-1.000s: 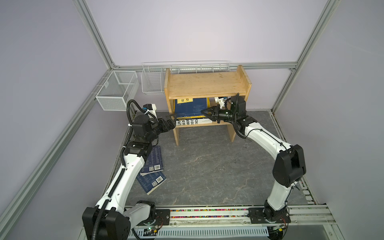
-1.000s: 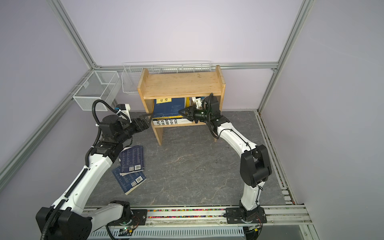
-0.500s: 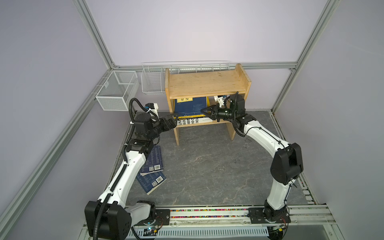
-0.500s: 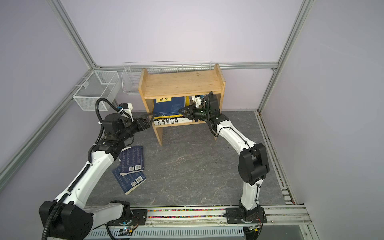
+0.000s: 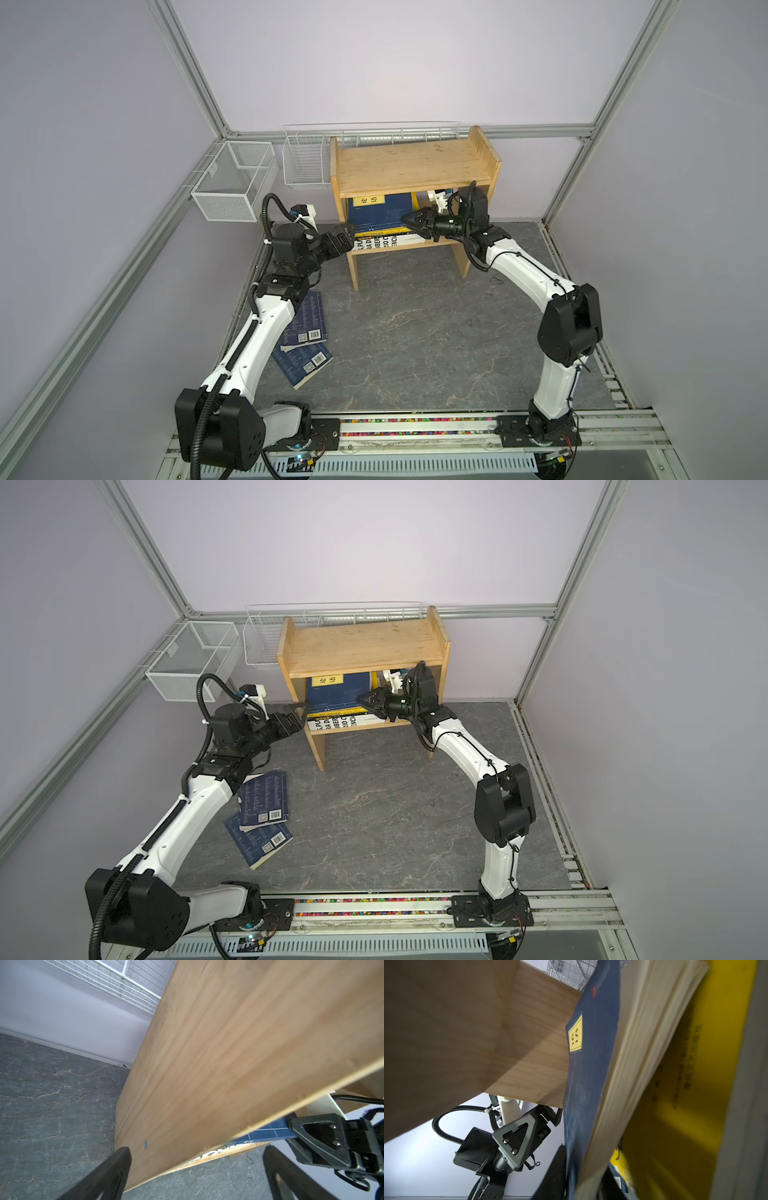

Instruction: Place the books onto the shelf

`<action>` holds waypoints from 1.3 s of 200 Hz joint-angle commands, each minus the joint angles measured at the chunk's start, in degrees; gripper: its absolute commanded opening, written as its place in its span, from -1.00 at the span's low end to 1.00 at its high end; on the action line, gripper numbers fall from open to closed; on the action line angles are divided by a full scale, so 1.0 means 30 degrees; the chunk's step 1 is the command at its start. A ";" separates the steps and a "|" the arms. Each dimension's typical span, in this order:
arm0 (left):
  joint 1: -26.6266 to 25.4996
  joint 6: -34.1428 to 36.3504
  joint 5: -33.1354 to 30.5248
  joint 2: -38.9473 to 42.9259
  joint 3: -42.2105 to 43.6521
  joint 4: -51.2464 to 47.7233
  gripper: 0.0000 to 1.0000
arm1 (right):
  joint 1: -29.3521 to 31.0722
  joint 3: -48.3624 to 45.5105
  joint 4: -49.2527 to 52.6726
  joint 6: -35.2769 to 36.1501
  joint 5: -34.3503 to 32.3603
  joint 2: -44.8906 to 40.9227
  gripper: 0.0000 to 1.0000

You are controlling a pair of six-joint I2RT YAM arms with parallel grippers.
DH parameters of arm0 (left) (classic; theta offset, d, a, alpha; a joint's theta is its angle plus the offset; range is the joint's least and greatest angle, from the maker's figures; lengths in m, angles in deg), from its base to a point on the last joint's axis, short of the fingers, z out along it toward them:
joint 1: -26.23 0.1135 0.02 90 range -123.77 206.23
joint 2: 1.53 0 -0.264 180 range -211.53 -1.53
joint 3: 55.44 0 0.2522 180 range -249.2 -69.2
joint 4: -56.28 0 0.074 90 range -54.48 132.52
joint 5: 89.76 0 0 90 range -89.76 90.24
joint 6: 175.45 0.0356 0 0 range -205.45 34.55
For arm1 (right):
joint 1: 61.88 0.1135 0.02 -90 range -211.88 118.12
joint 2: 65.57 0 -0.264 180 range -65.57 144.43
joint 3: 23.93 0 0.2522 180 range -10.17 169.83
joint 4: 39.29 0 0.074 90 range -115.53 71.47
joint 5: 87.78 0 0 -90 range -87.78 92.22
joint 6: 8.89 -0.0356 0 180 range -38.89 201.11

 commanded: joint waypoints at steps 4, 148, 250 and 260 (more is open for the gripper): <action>0.0138 -0.0480 -0.0534 -0.0467 -0.0341 0.0655 0.99 | -0.0126 0.0636 -0.0834 0.0533 -0.1075 -0.0091 -0.35; 0.0138 -0.0437 -0.0607 -0.0473 -0.0319 0.0386 0.99 | 0.1096 -0.0175 0.1850 0.4764 -0.8502 -0.1993 0.04; 0.0138 -0.0540 -0.0425 -0.0631 -0.0199 0.0568 0.99 | 0.1808 0.0674 0.1546 0.4998 -0.9096 -0.1324 -0.30; 0.0138 -0.0539 -0.0402 -0.0645 -0.0153 0.0600 0.99 | 0.1804 0.0618 0.1528 0.5142 -0.9235 -0.1368 -0.20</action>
